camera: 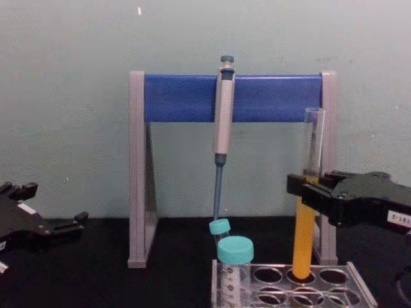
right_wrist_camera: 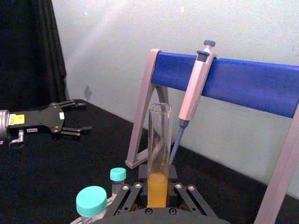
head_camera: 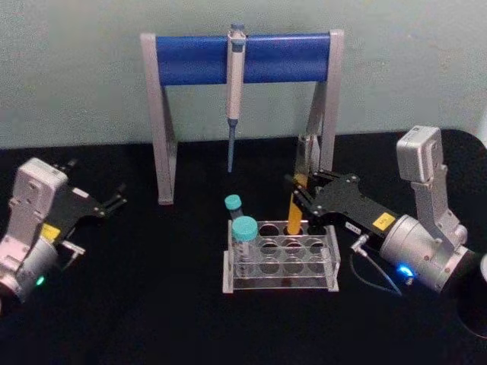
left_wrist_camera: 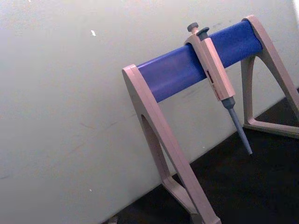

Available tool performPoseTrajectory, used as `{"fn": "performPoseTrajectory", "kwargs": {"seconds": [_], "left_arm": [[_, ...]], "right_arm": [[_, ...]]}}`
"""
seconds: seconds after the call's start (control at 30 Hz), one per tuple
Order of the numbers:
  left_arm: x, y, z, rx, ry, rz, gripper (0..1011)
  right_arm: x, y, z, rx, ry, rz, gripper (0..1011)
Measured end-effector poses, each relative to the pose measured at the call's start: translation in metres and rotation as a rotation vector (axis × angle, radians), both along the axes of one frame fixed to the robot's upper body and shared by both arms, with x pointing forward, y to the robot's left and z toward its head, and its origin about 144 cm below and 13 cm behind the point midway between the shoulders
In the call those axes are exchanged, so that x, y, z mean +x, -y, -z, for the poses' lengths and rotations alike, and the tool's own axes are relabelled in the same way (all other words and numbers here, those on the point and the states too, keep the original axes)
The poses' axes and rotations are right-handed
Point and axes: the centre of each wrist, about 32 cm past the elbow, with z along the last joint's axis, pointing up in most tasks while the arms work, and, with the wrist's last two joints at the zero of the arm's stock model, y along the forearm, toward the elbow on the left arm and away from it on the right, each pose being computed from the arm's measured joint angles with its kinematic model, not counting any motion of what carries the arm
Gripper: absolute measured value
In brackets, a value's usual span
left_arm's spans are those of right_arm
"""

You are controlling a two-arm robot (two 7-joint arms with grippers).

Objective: Pick up the test tube from the test tube rack, shake it, then place it back into the test tube rack.

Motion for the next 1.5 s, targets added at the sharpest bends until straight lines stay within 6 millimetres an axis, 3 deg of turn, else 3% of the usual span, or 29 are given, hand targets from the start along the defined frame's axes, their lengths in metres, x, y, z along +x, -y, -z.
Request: {"fn": "performPoseTrajectory", "kwargs": {"seconds": [1.5], "left_arm": [[0.0, 0.0, 0.0, 0.0, 0.0, 0.0, 1001]], "right_arm": [[0.001, -0.003, 0.025, -0.021, -0.067, 0.027, 223]]}}
